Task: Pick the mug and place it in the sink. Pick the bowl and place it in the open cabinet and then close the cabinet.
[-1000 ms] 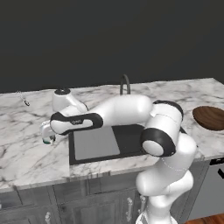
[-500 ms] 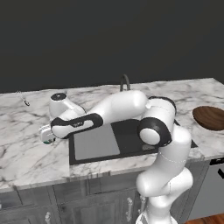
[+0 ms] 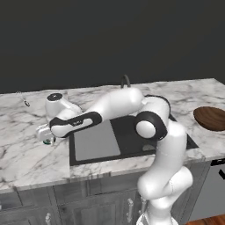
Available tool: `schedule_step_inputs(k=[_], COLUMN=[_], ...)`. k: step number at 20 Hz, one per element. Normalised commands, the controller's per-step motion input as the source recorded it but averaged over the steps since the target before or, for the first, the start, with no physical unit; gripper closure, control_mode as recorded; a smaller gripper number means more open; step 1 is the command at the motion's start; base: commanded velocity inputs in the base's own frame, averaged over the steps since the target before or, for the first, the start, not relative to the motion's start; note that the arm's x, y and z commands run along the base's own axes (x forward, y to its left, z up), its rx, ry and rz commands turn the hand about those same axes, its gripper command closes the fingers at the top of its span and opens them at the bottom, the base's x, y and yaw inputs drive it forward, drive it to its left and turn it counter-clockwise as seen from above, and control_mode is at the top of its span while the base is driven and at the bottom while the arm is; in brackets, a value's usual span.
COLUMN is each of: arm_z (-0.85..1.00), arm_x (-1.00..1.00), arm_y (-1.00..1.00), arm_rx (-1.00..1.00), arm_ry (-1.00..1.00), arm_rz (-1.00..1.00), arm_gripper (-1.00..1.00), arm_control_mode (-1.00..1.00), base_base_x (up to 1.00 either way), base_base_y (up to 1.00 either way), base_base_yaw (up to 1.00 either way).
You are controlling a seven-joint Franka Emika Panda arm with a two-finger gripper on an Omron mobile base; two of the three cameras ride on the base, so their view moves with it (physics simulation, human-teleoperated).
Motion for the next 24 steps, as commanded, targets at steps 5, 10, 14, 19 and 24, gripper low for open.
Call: schedule_step_inputs(k=[5,10,14,19,24], arm_z=[-0.12,-0.13,-0.18,-0.21,-0.11], arm_x=[0.21,0.13,0.13,0.26,0.16], arm_y=[0.11,0.02,0.01,0.04,0.01], arm_rx=[0.0,-0.01,0.0,0.0,0.0], arm_ry=[0.0,0.0,0.0,0.0,0.0], arm_rz=[0.0,0.0,0.0,0.0,0.0], arm_gripper=[-1.0,-1.0,-1.0,-1.0,-1.0], arm_control_mode=[-1.0,-1.0,-1.0,-1.0,-1.0], base_base_x=[0.0,0.0,0.0,0.0,0.0], base_base_y=[0.0,0.0,0.0,0.0,0.0], base_base_yaw=[0.0,0.0,0.0,0.0,0.0])
